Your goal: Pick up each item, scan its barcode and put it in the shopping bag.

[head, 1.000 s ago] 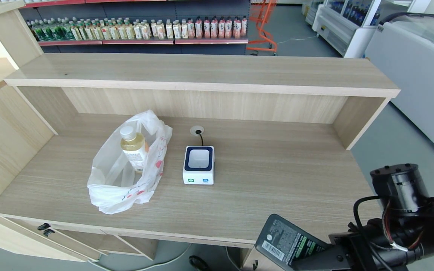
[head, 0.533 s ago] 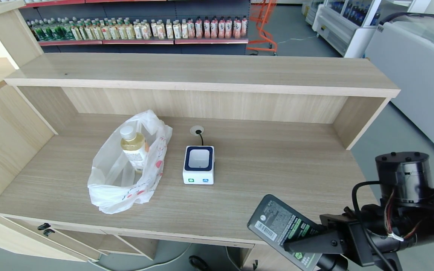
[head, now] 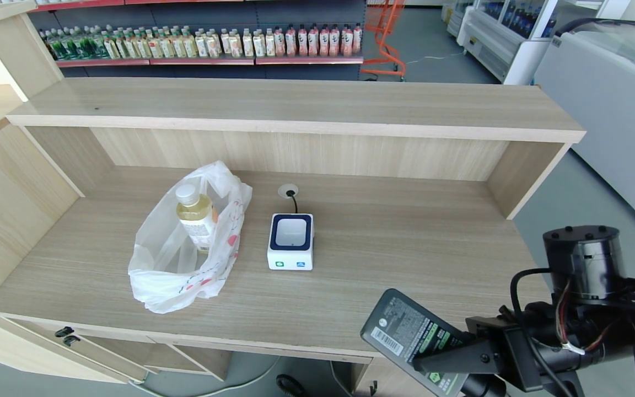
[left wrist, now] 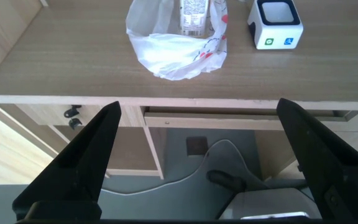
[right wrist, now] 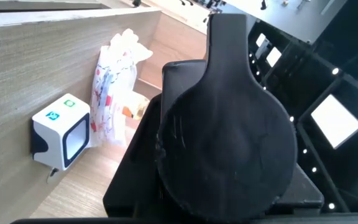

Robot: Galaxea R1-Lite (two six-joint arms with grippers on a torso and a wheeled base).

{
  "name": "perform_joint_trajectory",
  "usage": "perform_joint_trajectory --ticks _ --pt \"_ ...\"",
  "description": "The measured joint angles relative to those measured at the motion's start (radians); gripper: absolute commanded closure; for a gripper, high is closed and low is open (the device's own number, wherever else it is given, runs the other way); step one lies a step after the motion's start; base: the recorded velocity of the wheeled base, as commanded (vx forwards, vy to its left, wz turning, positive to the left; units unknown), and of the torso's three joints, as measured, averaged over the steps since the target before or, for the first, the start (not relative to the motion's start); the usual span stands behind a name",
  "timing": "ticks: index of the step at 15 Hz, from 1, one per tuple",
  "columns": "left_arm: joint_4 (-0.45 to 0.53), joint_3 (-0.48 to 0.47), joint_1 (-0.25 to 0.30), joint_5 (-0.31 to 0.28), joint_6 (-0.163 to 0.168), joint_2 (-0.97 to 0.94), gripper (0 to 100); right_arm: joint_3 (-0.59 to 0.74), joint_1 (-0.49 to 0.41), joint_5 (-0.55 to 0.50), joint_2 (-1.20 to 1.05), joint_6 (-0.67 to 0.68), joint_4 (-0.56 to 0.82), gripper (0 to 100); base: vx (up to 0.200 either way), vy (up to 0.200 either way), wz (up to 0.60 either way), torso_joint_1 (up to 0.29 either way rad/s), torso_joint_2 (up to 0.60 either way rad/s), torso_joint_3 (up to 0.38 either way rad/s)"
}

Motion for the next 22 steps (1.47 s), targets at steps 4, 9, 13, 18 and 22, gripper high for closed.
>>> perform_joint_trajectory --ticks 4,9,13,18,22 --pt "0.0 0.0 0.0 0.0 0.0 0.0 0 0.006 0.0 0.0 -0.002 0.0 0.0 100 0.0 0.0 0.0 0.0 0.0 0.0" --pt "0.0 0.0 0.0 0.0 0.0 0.0 0 0.012 -0.001 -0.002 -0.007 0.015 0.002 100 0.0 0.0 0.0 0.0 0.0 0.0" --pt "0.0 0.0 0.0 0.0 0.0 0.0 0 -0.036 -0.066 -0.036 -0.05 0.498 -0.006 100 0.0 0.0 0.0 0.0 0.0 0.0" --pt "0.0 0.0 0.0 0.0 0.0 0.0 0 -0.055 -0.265 -0.304 -0.25 1.507 -0.08 100 0.0 0.0 0.0 0.0 0.0 0.0" --pt "0.0 0.0 0.0 0.0 0.0 0.0 0 -0.054 -0.303 -0.486 -0.324 2.377 -0.097 100 0.0 0.0 0.0 0.0 0.0 0.0"
